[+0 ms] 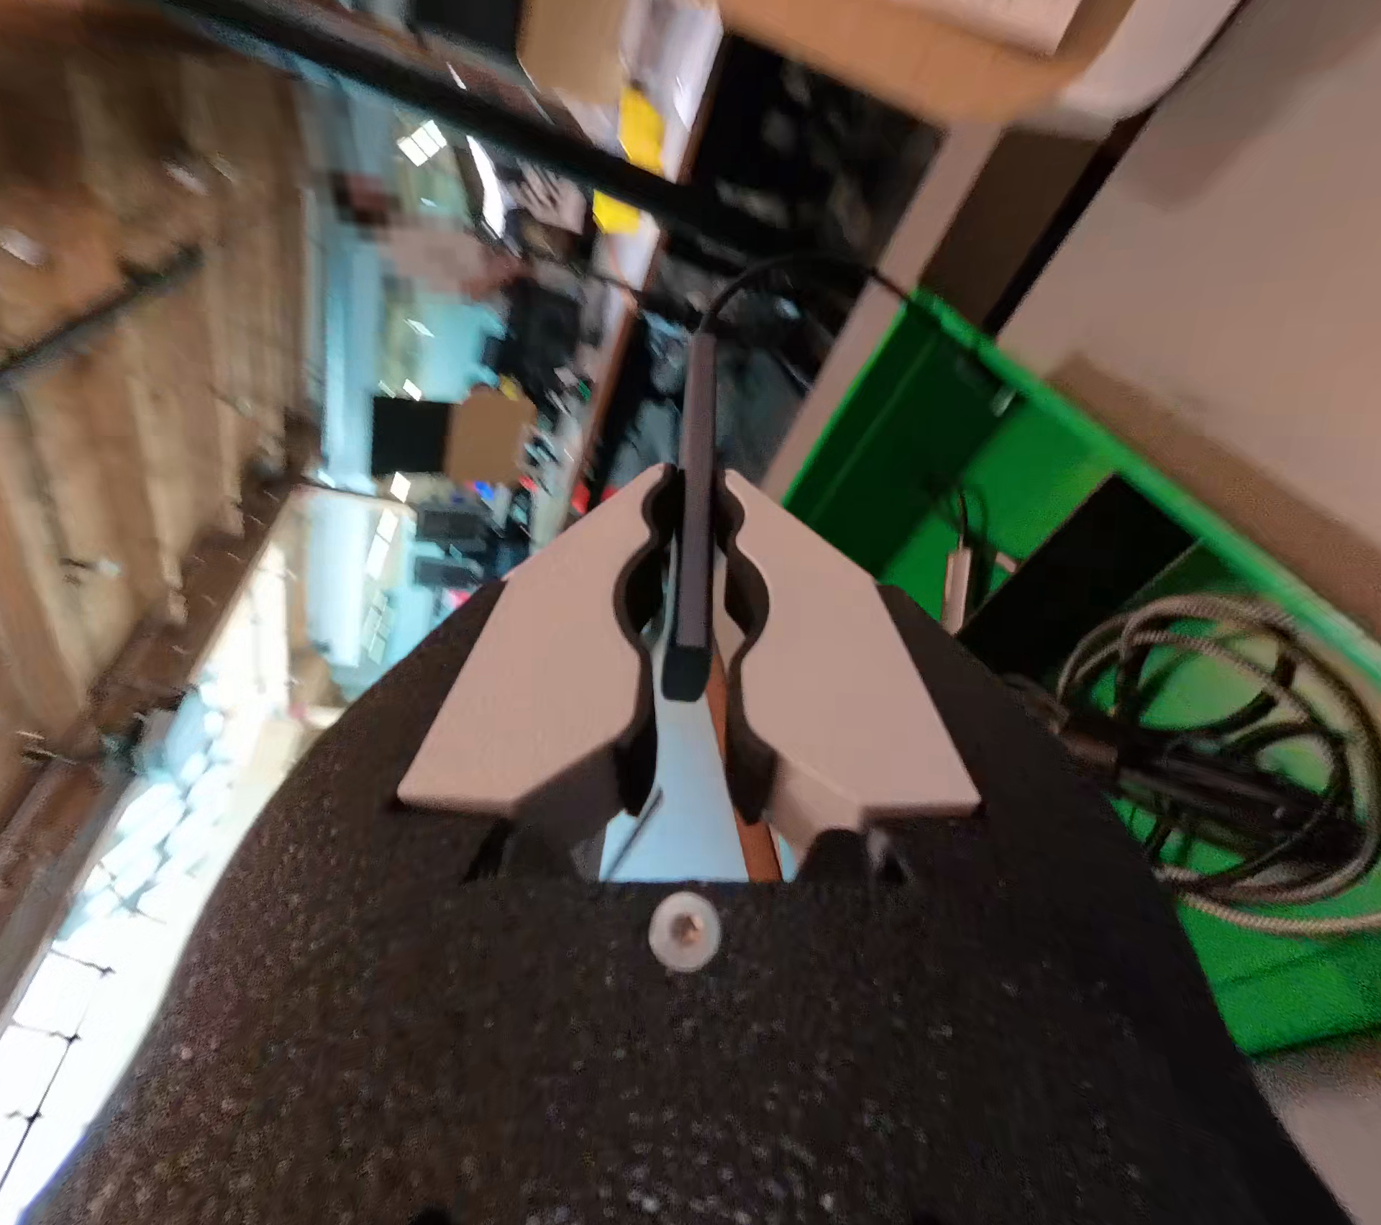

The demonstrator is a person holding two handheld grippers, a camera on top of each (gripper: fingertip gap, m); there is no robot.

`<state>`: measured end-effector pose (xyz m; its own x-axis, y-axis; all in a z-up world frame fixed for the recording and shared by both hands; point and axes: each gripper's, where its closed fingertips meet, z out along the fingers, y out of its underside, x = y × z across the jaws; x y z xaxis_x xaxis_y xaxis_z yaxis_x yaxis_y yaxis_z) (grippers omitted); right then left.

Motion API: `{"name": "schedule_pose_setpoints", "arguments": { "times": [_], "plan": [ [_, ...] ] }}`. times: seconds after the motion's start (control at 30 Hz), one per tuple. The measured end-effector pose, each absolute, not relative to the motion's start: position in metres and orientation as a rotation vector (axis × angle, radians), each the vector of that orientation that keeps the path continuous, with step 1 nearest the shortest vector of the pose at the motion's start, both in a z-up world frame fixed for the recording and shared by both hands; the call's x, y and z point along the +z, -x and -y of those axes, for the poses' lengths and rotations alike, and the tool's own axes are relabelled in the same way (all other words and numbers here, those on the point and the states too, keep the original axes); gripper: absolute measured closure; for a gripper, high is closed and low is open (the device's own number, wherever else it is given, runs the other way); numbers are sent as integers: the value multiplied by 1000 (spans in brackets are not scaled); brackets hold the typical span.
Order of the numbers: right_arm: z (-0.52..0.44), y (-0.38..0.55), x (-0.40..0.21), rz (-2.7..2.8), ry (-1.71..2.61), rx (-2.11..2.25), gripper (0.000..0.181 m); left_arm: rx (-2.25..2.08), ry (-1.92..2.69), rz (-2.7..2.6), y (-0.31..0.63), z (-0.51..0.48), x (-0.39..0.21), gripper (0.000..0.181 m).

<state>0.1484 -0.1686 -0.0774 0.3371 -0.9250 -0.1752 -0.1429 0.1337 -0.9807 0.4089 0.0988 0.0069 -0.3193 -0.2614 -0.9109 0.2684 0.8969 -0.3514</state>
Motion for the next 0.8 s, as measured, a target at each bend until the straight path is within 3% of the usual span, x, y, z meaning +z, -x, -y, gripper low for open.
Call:
{"name": "schedule_pose_setpoints", "arguments": {
  "times": [0.03,0.37,0.67,0.8],
  "plan": [
    [151,-148,-74,-1062,1263,-663,96,-565,-66,-1747,-386,-87,12,175],
    [54,-137,-76,-898,958,50,103,-631,-777,-1078,-145,25,-29,175],
    [58,-115,-52,-738,721,239,108,-675,-931,-936,-98,29,-45,175],
    [56,-113,-58,-676,701,251,135,-684,-980,-915,-88,33,-53,175]
  ]
}}
